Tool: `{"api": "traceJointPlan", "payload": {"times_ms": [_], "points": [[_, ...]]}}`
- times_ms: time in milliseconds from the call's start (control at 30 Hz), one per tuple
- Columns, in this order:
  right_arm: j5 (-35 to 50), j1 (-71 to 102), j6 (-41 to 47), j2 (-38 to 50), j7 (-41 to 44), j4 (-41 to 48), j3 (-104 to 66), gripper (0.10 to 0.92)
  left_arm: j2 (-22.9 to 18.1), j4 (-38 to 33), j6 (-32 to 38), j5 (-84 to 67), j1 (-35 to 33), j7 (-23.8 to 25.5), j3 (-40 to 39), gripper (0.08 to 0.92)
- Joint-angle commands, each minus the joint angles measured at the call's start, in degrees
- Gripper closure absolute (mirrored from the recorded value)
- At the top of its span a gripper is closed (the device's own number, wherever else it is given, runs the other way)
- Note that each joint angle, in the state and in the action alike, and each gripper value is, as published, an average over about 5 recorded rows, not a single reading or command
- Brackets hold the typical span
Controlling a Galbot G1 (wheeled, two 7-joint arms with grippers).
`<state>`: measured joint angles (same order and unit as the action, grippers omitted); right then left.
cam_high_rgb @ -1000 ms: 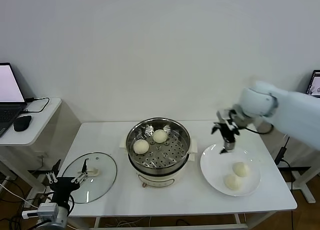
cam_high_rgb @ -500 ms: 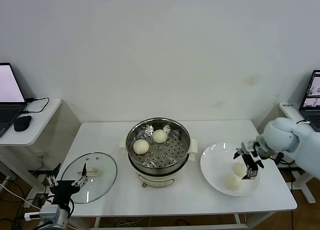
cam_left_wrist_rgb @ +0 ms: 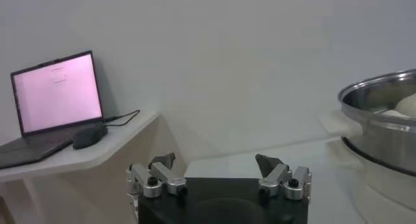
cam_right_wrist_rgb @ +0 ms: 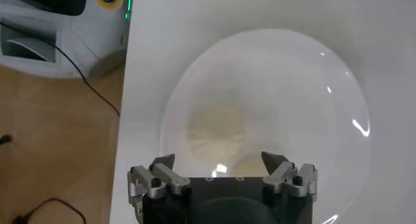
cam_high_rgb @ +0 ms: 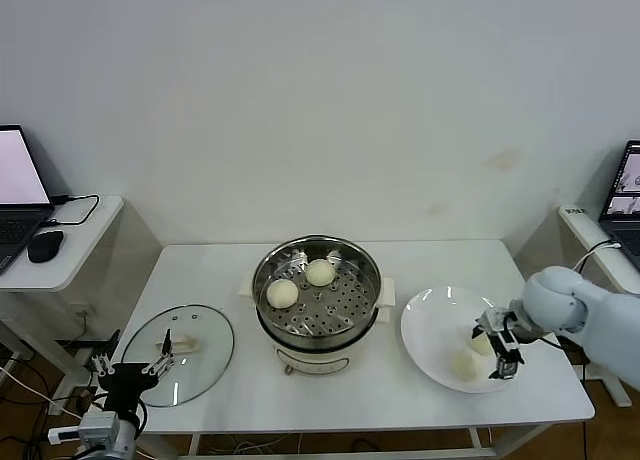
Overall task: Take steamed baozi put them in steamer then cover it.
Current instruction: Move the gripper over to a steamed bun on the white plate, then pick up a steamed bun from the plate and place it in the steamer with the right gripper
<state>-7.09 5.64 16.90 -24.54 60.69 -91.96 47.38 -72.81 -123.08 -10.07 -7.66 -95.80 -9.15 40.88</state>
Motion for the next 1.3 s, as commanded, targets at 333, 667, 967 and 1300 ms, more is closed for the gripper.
{"api": "traceJointPlan", "payload": {"times_ms": [333,667,967,1300], "points": [[-1.82,4.57,0.12,-2.59,-1.64,2.69,-2.18,0.206,0.00,0.56,0.15,-0.10,0.18,-0.01,0.00,0.177],[-2.39,5.64,0.48,-4.39,-2.35,3.76,-2.92,0.254,-0.19,0.67,0.20,-0.04,0.18,-0.03,-0.09,0.177],[-2.65,5.63,0.51,-4.85,-1.98,4.00,-3.10,0.359,-0.24,0.72,0.30,-0.08,0.13,-0.06,0.00,0.177],[-0.71,2.00,0.60,-3.55,-1.50,2.44,-2.60,0.421,-0.01,0.57,0.20,-0.35,0.51,-0.04,0.06,0.177]]}}
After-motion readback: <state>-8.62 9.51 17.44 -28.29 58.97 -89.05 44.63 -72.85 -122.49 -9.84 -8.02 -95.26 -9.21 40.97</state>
